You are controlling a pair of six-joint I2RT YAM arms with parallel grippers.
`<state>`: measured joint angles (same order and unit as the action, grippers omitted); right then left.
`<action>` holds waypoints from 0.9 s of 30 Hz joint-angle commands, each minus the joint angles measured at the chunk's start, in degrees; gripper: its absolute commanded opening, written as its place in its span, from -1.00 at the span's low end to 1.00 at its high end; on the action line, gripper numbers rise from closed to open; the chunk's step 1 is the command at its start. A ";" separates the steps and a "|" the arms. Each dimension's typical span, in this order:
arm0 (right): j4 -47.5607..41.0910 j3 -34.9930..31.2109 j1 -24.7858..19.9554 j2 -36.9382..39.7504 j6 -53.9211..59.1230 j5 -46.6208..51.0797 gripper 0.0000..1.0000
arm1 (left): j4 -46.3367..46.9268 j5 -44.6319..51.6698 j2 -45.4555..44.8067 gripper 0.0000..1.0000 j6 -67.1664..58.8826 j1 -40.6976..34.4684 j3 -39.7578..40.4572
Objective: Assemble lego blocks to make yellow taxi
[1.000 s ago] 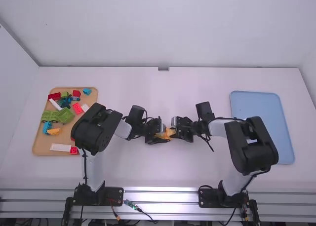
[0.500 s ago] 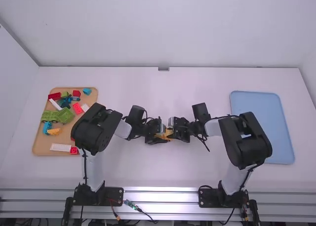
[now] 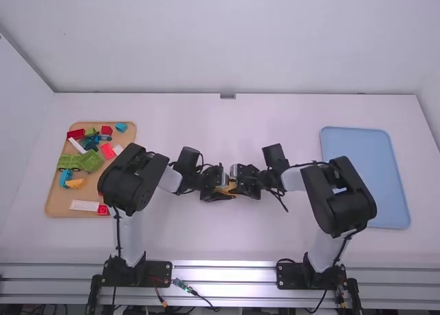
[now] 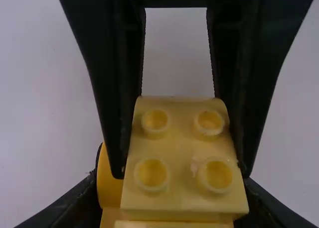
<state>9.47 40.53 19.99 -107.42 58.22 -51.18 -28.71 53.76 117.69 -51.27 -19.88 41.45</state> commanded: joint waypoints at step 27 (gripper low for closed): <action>-0.66 0.00 1.79 -0.57 -2.16 6.27 0.02 | 0.15 0.61 1.07 0.10 -4.17 -0.39 -0.85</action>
<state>9.37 40.53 21.23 -107.24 57.01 -49.12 -28.14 55.42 117.69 -54.50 -19.79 41.30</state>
